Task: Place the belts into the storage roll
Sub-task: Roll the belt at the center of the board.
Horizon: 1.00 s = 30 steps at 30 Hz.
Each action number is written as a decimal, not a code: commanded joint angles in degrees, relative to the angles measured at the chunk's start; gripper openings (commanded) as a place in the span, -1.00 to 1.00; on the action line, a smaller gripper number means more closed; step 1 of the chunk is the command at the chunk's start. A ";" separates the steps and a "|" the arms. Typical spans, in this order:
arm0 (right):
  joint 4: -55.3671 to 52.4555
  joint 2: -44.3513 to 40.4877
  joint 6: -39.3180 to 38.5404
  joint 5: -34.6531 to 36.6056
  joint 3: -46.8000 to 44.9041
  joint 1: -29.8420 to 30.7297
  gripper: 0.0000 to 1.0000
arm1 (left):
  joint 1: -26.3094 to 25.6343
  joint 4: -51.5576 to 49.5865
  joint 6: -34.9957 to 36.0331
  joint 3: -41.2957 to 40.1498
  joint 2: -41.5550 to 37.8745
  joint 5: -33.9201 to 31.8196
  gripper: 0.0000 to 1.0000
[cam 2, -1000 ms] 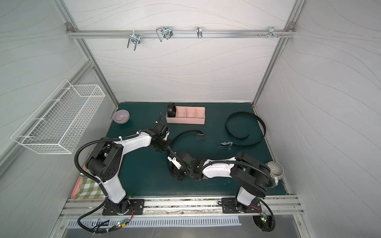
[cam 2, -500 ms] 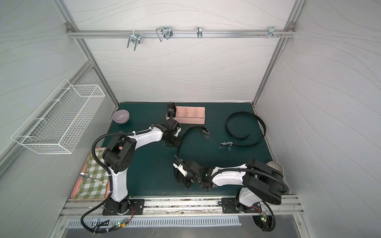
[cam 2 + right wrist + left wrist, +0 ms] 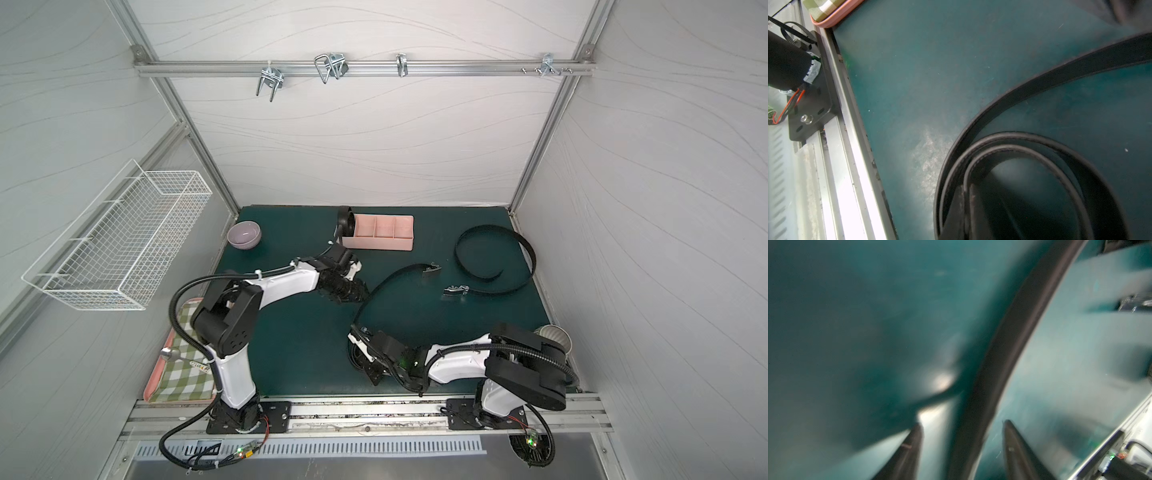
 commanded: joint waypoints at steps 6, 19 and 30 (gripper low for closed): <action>-4.76 -0.05 0.71 0.58 -1.70 1.02 -1.00 | 5.82 -2.82 -6.15 -15.39 -24.17 -3.65 0.62; -5.16 -1.94 1.01 -0.07 -1.44 0.76 -1.00 | -1.51 15.17 -19.23 -40.36 -48.55 8.97 0.51; -4.80 -1.66 1.55 -0.64 -1.60 0.36 -1.00 | -8.99 33.61 -22.50 -43.75 -34.79 15.49 0.07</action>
